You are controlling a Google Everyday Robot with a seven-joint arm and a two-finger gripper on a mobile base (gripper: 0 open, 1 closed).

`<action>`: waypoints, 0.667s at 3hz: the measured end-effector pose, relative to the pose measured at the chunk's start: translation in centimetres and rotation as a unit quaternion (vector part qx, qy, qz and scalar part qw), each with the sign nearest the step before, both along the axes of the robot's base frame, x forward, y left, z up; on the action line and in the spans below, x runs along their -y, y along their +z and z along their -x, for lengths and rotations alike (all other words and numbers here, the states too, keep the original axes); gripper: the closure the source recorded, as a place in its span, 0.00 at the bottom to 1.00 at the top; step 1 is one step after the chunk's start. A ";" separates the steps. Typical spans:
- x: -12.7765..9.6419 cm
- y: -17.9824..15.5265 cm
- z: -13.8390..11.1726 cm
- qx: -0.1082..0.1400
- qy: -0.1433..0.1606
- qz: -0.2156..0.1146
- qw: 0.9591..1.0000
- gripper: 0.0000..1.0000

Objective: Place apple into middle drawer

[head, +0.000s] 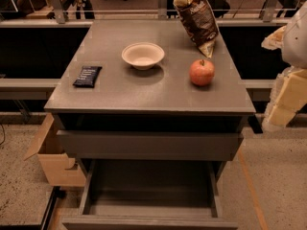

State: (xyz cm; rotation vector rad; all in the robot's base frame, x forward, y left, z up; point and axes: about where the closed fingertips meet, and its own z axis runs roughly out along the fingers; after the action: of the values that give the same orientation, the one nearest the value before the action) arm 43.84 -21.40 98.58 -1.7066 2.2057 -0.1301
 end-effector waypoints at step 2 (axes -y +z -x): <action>0.2 -0.9 -2.5 0.010 -0.010 -0.031 0.999 0.00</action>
Offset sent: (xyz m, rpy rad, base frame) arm 0.0663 -0.0079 -0.0265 0.1621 -0.0376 -0.0541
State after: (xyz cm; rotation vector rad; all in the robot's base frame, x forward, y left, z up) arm 46.32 -21.63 97.72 -1.6435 2.1898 -0.0841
